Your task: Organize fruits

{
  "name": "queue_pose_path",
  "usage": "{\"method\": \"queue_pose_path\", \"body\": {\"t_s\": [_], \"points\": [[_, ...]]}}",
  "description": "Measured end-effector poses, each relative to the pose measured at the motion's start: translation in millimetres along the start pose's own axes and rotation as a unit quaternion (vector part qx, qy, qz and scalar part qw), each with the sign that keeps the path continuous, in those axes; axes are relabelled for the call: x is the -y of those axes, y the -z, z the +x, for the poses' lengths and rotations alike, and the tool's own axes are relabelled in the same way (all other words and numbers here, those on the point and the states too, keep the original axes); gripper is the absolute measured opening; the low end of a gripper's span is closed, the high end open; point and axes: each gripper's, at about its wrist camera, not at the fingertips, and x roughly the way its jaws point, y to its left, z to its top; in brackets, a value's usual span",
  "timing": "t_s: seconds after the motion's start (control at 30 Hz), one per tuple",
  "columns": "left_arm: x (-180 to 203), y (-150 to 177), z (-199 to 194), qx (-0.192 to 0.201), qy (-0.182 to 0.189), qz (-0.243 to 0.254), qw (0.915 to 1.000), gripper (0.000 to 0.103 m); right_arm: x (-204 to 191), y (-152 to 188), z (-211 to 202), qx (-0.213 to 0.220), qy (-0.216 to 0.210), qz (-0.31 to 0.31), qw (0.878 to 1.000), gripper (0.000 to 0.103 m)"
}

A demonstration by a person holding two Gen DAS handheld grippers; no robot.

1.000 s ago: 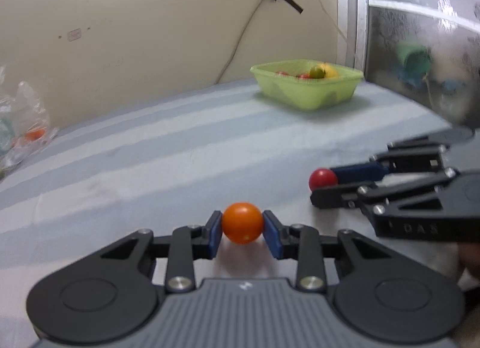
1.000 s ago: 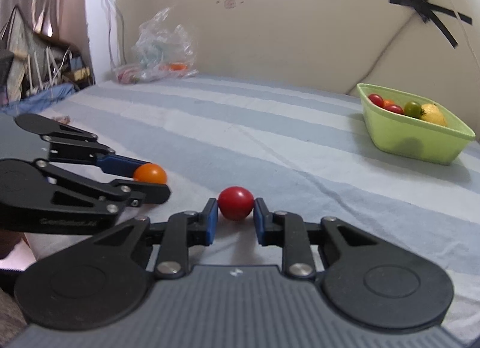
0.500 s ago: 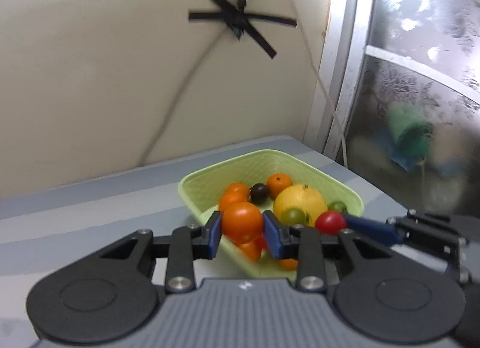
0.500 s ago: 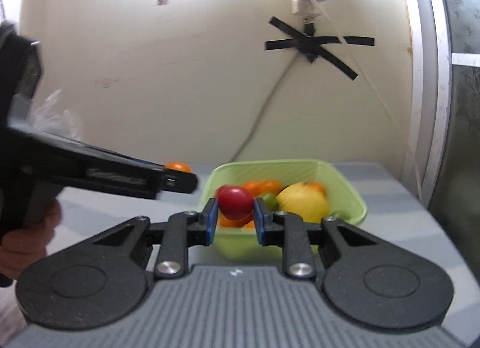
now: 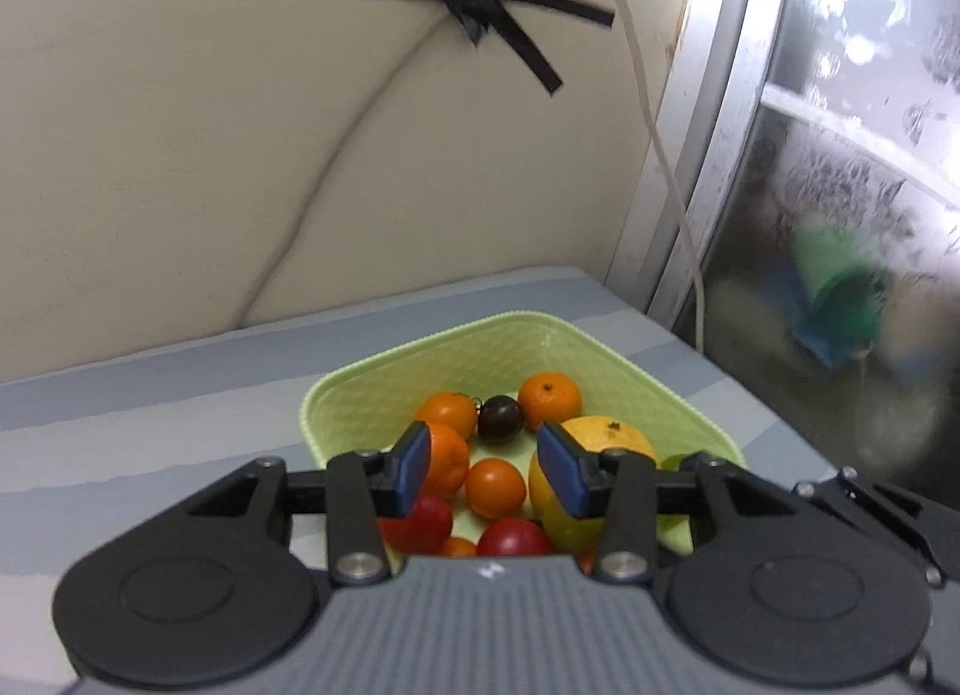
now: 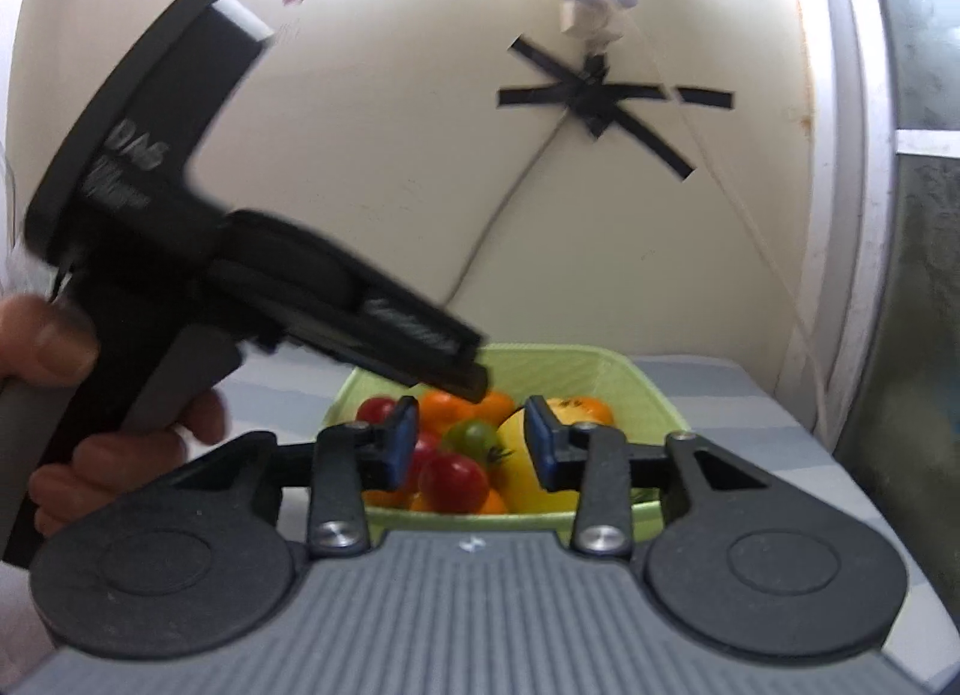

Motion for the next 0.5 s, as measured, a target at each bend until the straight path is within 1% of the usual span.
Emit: {"method": "queue_pose_path", "body": {"t_s": [0.13, 0.23, 0.37, 0.43, 0.5], "points": [[-8, 13, -47, 0.031, 0.002, -0.002, 0.9995, 0.041, 7, -4, -21, 0.016, 0.0, 0.037, 0.999, 0.042], [-16, 41, -81, 0.04, -0.021, -0.002, 0.999, 0.042, 6, -1, -40, 0.016, -0.014, 0.065, 0.998, 0.041], [-29, 91, -110, 0.026, -0.071, -0.017, 0.997, 0.042, -8, 15, -65, -0.005, -0.039, 0.094, 0.995, 0.041], [-35, 113, -121, 0.014, -0.092, -0.04, 0.9949, 0.042, -21, 23, -70, -0.023, -0.05, 0.095, 0.994, 0.041], [-38, 128, -126, 0.001, -0.1, -0.065, 0.9929, 0.042, -38, 31, -76, -0.036, -0.051, 0.084, 0.994, 0.041]]}}
